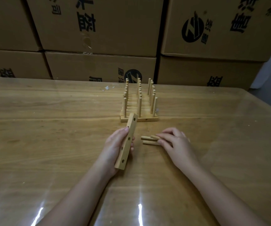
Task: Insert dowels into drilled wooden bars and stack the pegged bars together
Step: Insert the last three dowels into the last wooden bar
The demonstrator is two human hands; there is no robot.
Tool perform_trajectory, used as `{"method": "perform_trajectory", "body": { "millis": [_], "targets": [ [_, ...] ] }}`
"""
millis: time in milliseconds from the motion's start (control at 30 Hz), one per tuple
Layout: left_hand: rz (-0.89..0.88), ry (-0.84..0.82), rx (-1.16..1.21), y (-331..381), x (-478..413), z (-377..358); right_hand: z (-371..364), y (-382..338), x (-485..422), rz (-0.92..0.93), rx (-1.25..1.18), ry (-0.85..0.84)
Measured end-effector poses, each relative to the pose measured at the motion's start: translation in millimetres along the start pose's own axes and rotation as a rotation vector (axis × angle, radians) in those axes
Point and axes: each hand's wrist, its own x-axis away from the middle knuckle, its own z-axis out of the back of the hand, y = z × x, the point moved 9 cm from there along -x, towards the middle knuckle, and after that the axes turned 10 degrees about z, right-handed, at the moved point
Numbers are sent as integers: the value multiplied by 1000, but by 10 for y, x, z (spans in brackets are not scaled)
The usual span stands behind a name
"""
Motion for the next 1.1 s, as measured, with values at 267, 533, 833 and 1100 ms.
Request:
{"method": "perform_trajectory", "body": {
  "millis": [267, 533, 833, 1100],
  "targets": [
    [11, -4, -209, -63, -36, -16, 50, -89, 196, -27, -354, 227],
    [-154, -79, -449, -19, 17, -231, 22, -36, 177, -42, -539, 255],
    [-190, -188, -527, -71, 20, -329, 27, -102, 168, 55, -510, 258],
    [-187, -168, -572, -89, 48, -336, 55, -131, 173, 73, -450, 269]
  ]
}}
